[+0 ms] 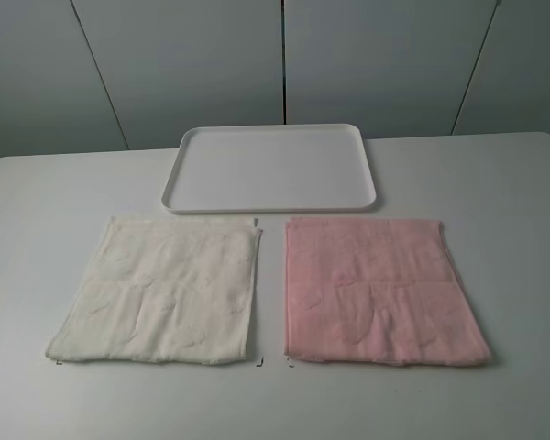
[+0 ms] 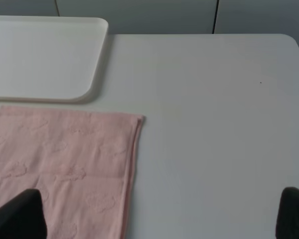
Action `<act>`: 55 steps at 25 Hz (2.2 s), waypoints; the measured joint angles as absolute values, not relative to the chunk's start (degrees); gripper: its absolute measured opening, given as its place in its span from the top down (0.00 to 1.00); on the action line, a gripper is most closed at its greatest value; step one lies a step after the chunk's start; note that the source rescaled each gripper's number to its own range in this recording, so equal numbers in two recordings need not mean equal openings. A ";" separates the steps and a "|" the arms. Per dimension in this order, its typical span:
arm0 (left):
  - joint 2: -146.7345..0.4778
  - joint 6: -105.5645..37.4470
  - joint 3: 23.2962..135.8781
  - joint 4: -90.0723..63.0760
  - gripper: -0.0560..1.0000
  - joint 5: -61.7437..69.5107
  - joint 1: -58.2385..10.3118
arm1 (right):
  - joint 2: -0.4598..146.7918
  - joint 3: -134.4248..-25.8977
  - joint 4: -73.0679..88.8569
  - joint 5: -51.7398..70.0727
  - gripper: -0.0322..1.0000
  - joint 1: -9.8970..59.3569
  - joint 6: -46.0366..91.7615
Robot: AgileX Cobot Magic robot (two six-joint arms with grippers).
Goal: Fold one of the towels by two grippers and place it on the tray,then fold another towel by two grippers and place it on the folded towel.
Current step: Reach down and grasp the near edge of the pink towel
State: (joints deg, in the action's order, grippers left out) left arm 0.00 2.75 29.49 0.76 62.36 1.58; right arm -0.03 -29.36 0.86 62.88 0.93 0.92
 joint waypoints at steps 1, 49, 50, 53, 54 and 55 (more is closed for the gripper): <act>0.00 2.75 29.49 0.76 0.01 62.36 1.58 | -0.03 -29.36 0.86 62.88 0.01 0.93 0.92; 0.00 2.75 29.49 0.76 0.01 62.36 1.58 | -0.03 -29.36 0.86 62.88 0.01 0.93 0.92; 0.00 2.75 29.49 0.76 0.01 62.36 1.58 | -0.03 -29.36 0.86 62.88 0.01 0.93 0.92; 0.00 2.75 29.49 0.65 0.01 62.36 1.58 | -0.03 -29.36 0.86 62.88 0.01 0.93 0.92; 0.00 2.75 29.49 0.37 0.01 62.36 1.58 | -0.03 -29.36 0.86 62.88 0.01 0.93 0.92; 0.00 2.75 29.49 0.00 0.01 62.36 1.58 | -0.03 -29.36 0.86 62.88 0.01 0.93 0.92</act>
